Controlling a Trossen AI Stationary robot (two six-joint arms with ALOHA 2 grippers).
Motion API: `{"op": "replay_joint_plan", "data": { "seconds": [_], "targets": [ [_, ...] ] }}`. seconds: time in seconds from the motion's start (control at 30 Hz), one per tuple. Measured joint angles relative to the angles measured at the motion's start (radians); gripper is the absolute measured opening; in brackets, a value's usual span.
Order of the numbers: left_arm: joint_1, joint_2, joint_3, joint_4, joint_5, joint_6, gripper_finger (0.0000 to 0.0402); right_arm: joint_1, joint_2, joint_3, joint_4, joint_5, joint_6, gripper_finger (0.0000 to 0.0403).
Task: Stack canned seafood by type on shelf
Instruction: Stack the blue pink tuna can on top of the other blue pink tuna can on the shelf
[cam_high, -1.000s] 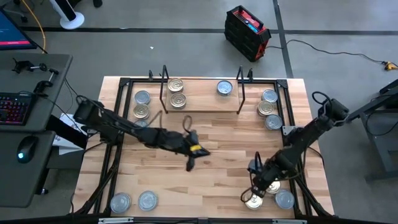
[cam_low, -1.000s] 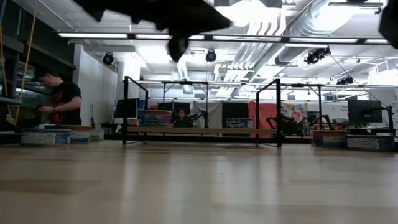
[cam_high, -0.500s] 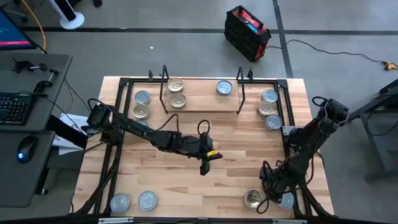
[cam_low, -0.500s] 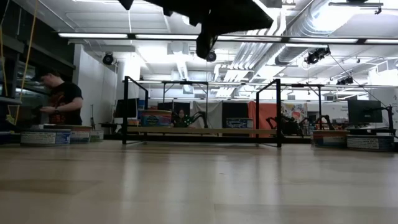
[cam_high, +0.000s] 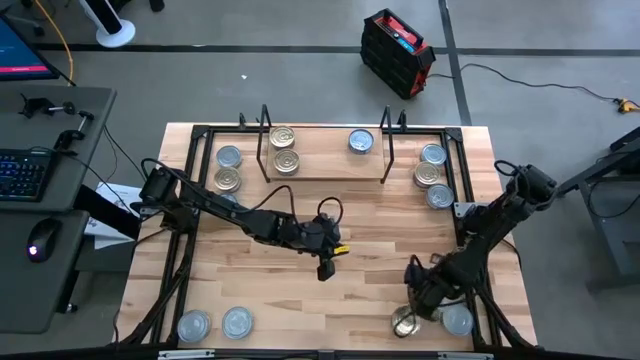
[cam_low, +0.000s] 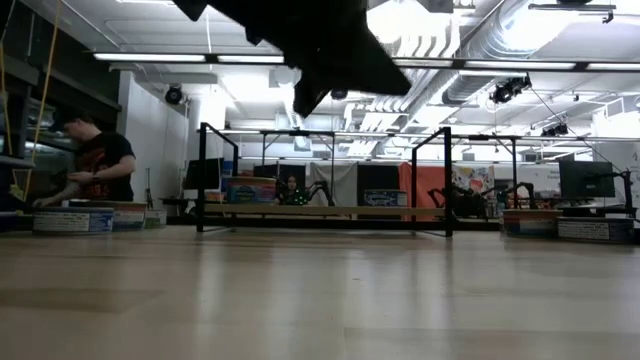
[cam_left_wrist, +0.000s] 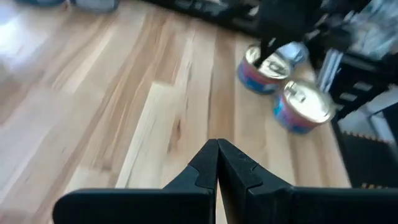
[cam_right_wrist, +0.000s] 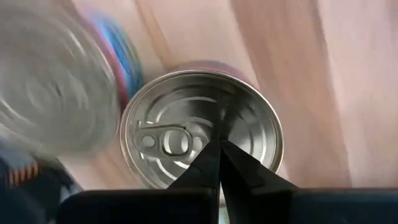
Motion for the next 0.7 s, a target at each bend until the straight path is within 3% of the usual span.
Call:
{"op": "replay_joint_plan", "data": {
  "seconds": [0.17, 0.33, 0.53, 0.7],
  "targets": [
    [0.0, -0.001, -0.087, 0.025, 0.0, -0.055, 0.0, -0.12, 0.005, 0.001, 0.075, 0.212, -0.085, 0.0],
    [-0.004, -0.001, -0.203, 0.098, 0.0, -0.151, 0.0, -0.263, 0.01, -0.002, 0.244, 0.32, -0.229, 0.0],
    [-0.014, -0.001, -0.266, 0.121, -0.001, -0.182, 0.0, -0.419, 0.012, -0.006, 0.446, 0.339, -0.417, 0.0],
    [-0.012, -0.001, -0.269, 0.155, 0.0, -0.142, 0.0, -0.475, 0.009, -0.005, 0.659, 0.315, -0.55, 0.0]
  ]
}}
